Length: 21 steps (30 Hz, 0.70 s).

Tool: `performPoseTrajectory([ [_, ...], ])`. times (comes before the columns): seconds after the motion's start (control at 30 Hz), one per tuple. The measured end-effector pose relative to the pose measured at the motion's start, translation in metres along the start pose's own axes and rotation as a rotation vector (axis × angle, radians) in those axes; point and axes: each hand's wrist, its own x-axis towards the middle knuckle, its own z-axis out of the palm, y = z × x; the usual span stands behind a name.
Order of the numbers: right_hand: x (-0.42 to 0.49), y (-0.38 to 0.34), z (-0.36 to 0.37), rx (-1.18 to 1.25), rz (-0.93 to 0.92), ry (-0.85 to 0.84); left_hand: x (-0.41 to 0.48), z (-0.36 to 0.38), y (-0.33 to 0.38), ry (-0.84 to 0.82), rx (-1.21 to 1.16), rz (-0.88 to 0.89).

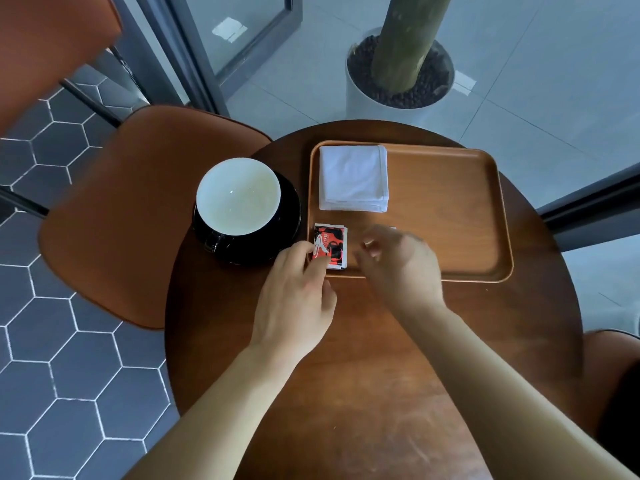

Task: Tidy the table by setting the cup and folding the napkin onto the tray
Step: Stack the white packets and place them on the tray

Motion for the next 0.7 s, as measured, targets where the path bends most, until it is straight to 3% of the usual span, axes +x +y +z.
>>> performPoseTrajectory([
  [0.07, 0.002, 0.018, -0.012, 0.013, 0.067, 0.062, 0.001, -0.001, 0.001, 0.0, 0.009, 0.024],
  [0.2, 0.004, 0.042, -0.019, -0.041, 0.185, 0.016, 0.007, 0.0, 0.003, -0.036, 0.048, 0.086],
  [0.7, 0.01, 0.027, 0.002, -0.072, 0.208, -0.036, 0.012, -0.003, 0.001, -0.137, 0.115, 0.095],
])
